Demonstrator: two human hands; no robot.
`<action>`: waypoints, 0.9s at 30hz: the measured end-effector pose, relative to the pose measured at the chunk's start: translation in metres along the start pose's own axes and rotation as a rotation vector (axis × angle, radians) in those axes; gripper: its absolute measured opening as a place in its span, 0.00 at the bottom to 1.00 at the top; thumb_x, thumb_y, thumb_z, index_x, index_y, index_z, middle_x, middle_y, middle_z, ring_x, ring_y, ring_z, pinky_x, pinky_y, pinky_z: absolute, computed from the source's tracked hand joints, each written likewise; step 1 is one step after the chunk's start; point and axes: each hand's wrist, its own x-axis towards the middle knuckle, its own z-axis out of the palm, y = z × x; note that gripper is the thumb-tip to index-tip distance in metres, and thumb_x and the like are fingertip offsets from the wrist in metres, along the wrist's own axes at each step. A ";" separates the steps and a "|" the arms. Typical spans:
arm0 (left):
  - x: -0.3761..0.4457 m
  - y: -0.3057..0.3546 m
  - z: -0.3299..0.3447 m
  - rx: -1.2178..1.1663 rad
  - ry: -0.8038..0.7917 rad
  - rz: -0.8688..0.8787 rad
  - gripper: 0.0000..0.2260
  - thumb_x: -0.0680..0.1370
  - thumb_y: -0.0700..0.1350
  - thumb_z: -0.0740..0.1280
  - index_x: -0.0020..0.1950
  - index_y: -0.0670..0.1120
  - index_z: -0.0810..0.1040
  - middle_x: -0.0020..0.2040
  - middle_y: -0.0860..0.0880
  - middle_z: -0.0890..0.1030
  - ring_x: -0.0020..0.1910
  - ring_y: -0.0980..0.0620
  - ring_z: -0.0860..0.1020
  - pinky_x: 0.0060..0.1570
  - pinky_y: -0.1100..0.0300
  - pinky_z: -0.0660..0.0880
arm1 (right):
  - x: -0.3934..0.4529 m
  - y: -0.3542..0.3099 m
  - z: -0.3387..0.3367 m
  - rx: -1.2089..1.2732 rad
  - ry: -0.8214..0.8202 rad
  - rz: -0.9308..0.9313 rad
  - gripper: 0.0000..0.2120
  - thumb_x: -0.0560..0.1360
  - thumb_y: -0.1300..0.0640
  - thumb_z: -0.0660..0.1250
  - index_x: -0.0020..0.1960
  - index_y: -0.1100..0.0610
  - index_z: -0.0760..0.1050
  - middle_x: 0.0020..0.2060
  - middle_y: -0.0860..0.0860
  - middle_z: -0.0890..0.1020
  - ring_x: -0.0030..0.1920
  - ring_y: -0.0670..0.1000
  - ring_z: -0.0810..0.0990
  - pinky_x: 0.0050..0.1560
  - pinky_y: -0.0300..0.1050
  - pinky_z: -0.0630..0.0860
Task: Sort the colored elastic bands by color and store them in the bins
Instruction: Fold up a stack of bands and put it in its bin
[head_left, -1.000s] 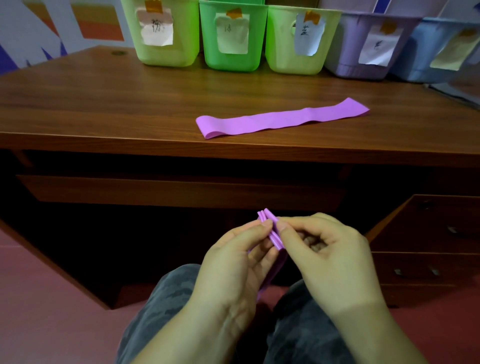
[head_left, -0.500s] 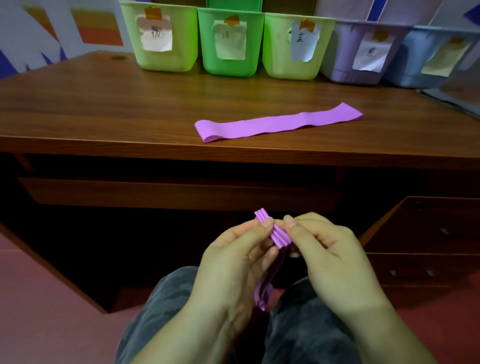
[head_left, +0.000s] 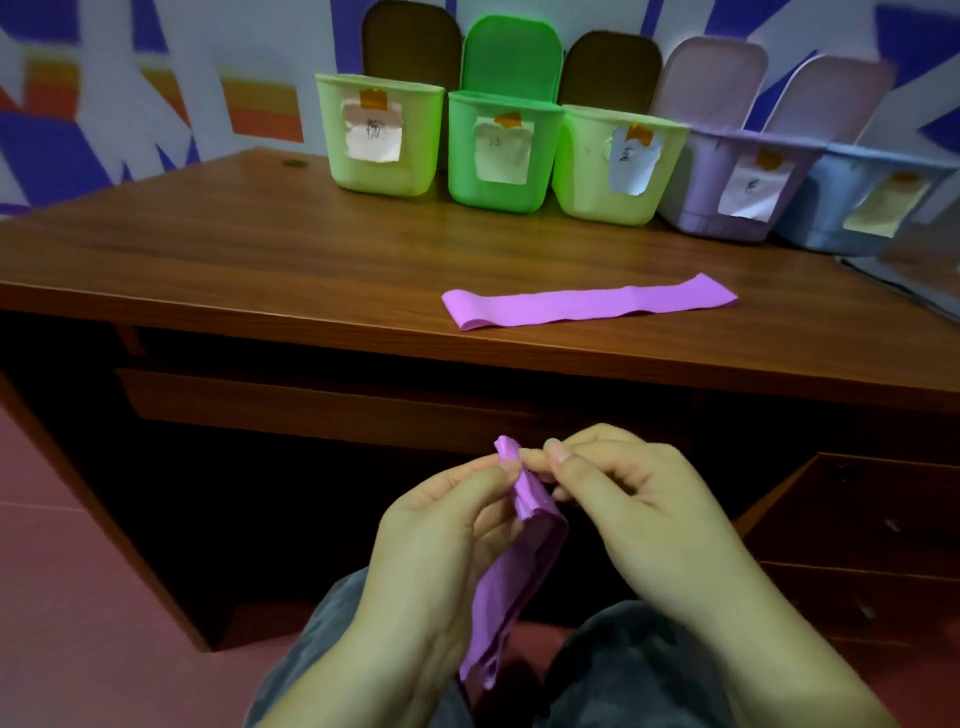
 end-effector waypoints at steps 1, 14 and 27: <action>0.001 0.003 -0.002 -0.030 0.020 -0.014 0.08 0.71 0.35 0.66 0.37 0.40 0.85 0.40 0.42 0.85 0.36 0.53 0.83 0.34 0.65 0.79 | 0.007 -0.004 0.001 -0.041 -0.013 -0.004 0.14 0.70 0.47 0.63 0.40 0.54 0.84 0.37 0.46 0.82 0.41 0.42 0.80 0.46 0.39 0.76; -0.002 0.028 -0.013 -0.257 0.163 -0.193 0.15 0.69 0.35 0.67 0.22 0.43 0.80 0.26 0.49 0.78 0.22 0.57 0.76 0.27 0.66 0.76 | 0.130 -0.039 0.029 -0.780 0.027 -0.114 0.13 0.73 0.45 0.68 0.53 0.51 0.78 0.52 0.51 0.78 0.56 0.53 0.75 0.49 0.45 0.70; 0.008 0.045 0.006 -0.322 0.129 -0.070 0.09 0.73 0.33 0.66 0.33 0.39 0.78 0.26 0.48 0.79 0.24 0.57 0.79 0.30 0.66 0.78 | 0.077 -0.042 0.001 -0.349 0.222 -0.272 0.06 0.71 0.57 0.69 0.36 0.54 0.80 0.29 0.45 0.80 0.29 0.41 0.73 0.32 0.30 0.66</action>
